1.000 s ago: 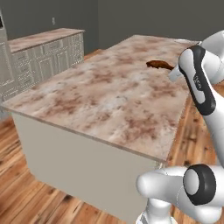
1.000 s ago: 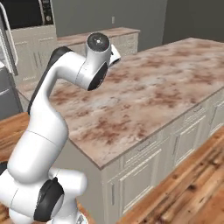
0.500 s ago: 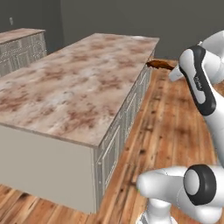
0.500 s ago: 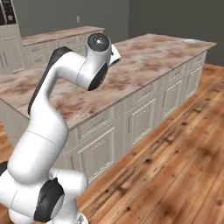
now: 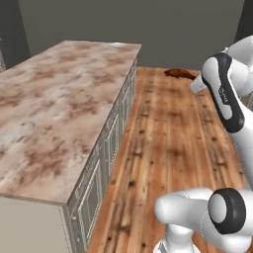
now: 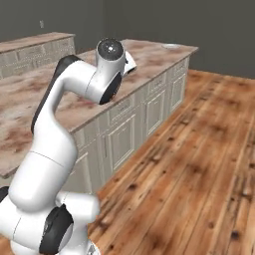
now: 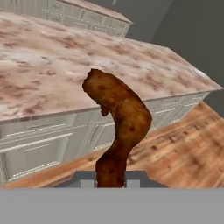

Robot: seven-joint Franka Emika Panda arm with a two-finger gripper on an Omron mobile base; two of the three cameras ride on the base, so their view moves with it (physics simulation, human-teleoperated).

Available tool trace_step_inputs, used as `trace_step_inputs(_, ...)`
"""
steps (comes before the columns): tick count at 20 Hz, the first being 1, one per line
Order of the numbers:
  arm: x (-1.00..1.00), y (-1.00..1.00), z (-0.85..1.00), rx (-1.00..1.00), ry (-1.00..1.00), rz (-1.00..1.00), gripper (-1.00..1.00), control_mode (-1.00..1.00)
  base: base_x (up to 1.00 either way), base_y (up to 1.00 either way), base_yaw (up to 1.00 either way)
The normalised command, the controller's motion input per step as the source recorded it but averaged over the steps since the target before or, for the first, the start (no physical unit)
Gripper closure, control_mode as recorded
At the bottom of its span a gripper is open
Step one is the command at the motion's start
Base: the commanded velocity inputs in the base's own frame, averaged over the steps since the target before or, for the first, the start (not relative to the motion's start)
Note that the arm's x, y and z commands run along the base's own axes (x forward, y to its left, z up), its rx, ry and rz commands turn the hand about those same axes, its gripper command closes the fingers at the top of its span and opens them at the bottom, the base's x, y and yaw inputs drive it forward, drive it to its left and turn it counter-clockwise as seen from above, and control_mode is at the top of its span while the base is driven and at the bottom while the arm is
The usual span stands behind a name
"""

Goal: Take the cheese, chicken drumstick, and onion from the fridge and place them on the plate on the dining counter to create an appetizer plate.

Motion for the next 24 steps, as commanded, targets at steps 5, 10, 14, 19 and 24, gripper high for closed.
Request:
trace_step_inputs(5, 0.00, 0.00, 0.00, 0.00, 0.00, 0.00, 1.00, 1.00, 1.00, -0.09, -0.32)
trace_step_inputs(10, 0.00, 0.00, 0.00, 0.00, 0.00, 0.00, 1.00, 1.00, 1.00, 0.00, -0.27)
trace_step_inputs(14, 0.00, 0.00, 0.00, 0.00, 0.00, 0.00, 1.00, 1.00, 1.00, 0.00, -0.22)
trace_step_inputs(19, 0.00, 0.00, 0.00, 0.00, 0.00, 0.00, 1.00, 1.00, 1.00, 0.00, -0.17)
trace_step_inputs(24, 0.00, 0.00, 0.00, 0.00, 0.00, 0.00, 1.00, 1.00, 1.00, 0.00, -0.03)
